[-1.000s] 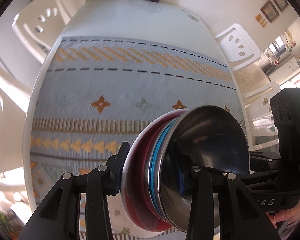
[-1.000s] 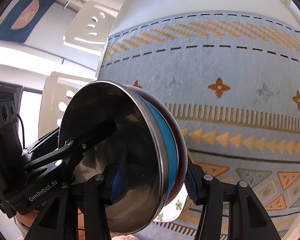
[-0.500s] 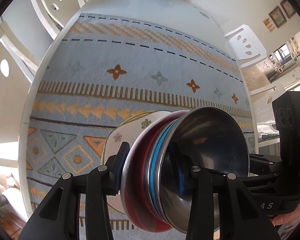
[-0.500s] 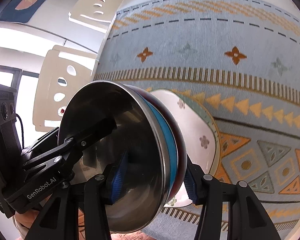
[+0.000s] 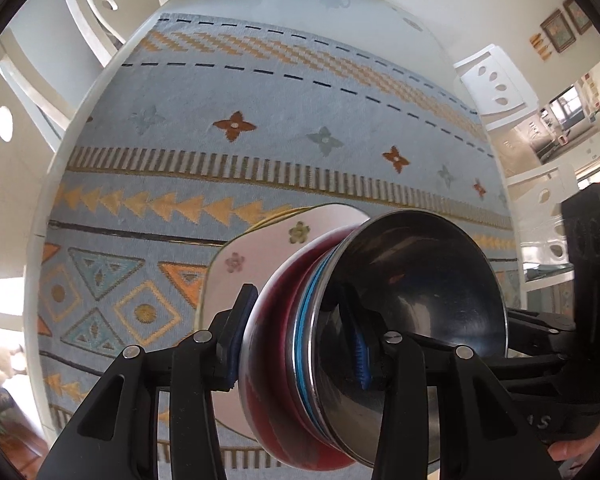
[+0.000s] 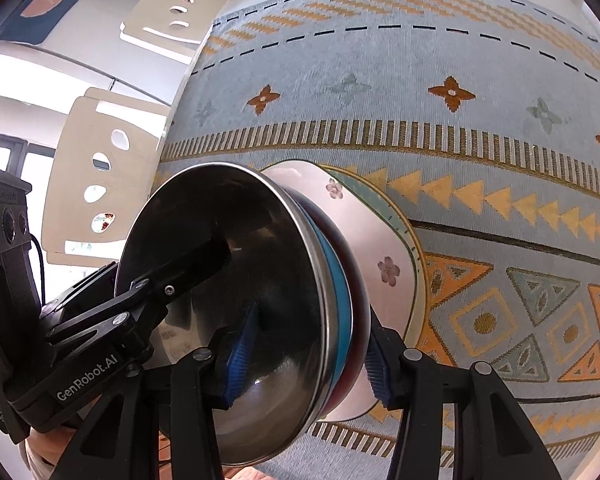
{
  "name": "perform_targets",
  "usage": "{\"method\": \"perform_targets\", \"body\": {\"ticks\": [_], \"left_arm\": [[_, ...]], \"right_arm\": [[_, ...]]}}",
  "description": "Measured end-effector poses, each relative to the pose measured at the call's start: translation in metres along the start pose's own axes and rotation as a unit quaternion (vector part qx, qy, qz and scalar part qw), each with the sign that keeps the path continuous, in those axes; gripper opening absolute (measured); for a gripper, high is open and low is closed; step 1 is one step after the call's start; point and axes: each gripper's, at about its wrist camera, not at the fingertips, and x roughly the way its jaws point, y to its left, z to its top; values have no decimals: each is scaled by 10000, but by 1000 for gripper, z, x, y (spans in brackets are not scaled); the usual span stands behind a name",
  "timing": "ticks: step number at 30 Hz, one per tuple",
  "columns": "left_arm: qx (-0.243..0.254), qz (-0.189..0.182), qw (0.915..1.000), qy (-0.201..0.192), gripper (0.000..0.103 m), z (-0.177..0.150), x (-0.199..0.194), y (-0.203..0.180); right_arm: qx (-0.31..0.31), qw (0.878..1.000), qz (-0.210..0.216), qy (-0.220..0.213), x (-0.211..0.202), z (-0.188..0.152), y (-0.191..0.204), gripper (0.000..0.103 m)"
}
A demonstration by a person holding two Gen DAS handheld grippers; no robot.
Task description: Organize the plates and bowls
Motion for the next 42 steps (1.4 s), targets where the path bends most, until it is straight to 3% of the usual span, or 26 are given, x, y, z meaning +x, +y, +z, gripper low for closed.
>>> {"method": "perform_targets", "body": {"ticks": [7, 15, 17, 19, 20, 26, 29, 31, 35, 37, 42], "left_arm": [[233, 291, 9993, -38, 42, -1, 3, 3], [345, 540, 9979, -70, 47, -2, -16, 3], [327, 698, 9969, -162, 54, 0, -27, 5], [358, 747, 9960, -332, 75, 2, -36, 6], [401, 753, 9955, -415, 76, 3, -41, 6], [654, 932, 9925, -436, 76, 8, -46, 7], [909, 1062, 9885, -576, 76, 2, -48, 2], [898, 1147, 9872, -654, 76, 1, -47, 1], [535, 946, 9916, -696, 76, 2, -42, 4], [632, 994, 9904, -724, 76, 2, -39, 1], [709, 961, 9908, -631, 76, -2, -38, -3]], "right_arm": [[-383, 9986, -332, -157, 3, -2, 16, 48], [-250, 9991, -143, -312, -9, -7, 8, 48], [-187, 9990, -101, -384, -19, -9, 7, 48], [-164, 9984, -70, -534, -31, -12, 8, 52], [-195, 9978, -110, -626, -36, -14, 9, 57], [-145, 9918, -711, -1056, -59, -35, 24, 59], [39, 9854, -1109, -1295, -61, -50, 29, 76], [165, 9835, -1085, -1438, -59, -56, 31, 77], [466, 9782, -1233, -1603, -54, -54, 31, 77], [529, 9770, -1163, -1708, -55, -54, 32, 77], [385, 9718, -1451, -1817, -56, -53, 35, 77]]}}
